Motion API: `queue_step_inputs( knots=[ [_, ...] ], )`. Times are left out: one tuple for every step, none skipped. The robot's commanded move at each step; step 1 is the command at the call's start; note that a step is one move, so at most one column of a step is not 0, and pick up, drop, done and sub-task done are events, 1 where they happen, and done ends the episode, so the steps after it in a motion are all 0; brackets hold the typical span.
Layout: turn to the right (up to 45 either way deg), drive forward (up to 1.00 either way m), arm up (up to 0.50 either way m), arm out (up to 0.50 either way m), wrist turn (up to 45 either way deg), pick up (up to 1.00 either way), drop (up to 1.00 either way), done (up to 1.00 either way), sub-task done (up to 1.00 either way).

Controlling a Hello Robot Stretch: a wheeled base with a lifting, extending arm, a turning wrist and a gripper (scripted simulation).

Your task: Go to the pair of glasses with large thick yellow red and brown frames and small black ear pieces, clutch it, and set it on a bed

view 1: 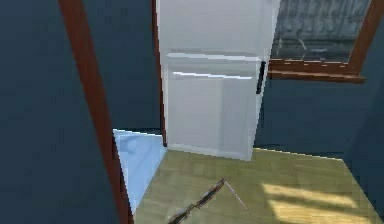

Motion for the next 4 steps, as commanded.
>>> queue_step_inputs(
  knots=[
    [0.0, 0.95, 0.0, 0.0, 0.0, 0.0, 0.0, 0.0, 0.0],
    [-42.0, 0.0, 0.0, 0.0, 0.0, 0.0, 0.0, 0.0, 0.0],
    [0.0, 0.05, 0.0, 0.0, 0.0, 0.0, 0.0, 0.0, 0.0],
    [-3.0, 0.0, 0.0, 0.0, 0.0, 0.0, 0.0, 0.0, 0.0]
  ],
)
